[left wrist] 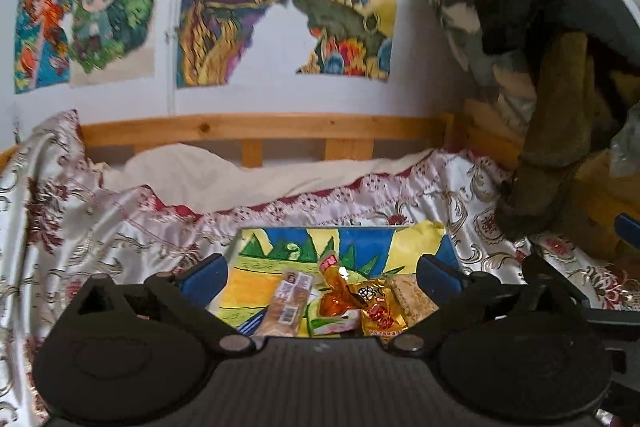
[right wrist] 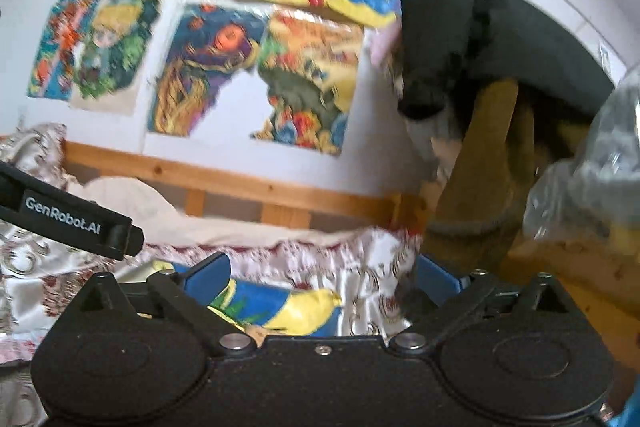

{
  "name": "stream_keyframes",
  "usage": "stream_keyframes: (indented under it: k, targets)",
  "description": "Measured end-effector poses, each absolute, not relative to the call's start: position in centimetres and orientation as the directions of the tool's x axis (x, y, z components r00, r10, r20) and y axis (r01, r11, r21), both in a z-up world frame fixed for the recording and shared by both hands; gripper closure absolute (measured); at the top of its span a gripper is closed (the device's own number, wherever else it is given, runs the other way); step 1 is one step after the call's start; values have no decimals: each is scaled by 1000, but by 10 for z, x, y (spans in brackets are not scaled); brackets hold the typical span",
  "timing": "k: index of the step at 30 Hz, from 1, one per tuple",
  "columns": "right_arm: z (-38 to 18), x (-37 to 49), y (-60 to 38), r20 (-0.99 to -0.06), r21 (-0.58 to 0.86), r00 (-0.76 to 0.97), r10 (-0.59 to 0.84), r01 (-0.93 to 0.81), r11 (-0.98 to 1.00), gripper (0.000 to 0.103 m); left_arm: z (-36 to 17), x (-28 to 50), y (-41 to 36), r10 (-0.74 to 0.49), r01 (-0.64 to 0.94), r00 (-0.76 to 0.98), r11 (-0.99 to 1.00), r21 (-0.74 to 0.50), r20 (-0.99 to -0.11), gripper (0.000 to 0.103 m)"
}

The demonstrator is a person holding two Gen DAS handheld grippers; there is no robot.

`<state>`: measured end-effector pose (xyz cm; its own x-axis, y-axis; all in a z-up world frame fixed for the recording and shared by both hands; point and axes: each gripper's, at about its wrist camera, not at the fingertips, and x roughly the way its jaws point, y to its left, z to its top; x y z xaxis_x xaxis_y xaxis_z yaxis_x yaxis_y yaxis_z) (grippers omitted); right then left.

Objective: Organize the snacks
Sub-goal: 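Raise both tools away from the tray, then move the left tool toward the plum packet while the right tool approaches the mandarin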

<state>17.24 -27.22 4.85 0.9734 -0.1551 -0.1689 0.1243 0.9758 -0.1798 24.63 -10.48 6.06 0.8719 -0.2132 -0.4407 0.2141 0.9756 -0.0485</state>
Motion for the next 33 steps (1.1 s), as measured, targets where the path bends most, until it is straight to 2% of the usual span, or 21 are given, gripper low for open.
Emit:
stream_keyframes:
  k: [10,18,22,33]
  targets:
    - [63,99,-253,-132,-133,987,-95,77,988,1,66,175,-56,-176,158,917,984,-81,-357,0]
    - [60,50,-236,-144,-126,985,-93,75,989,1,52,118,-35,-142,157,938,987,22,-317,0]
    - [56,33,-226,-174,-134,981,-85,62,989,1,42,98,-24,-178,194,919,981,10,-351,0]
    - [38,11,-205,-293,-139,952,-90,51,989,1,29,73,-11,-101,130,898,991,39,-427,0]
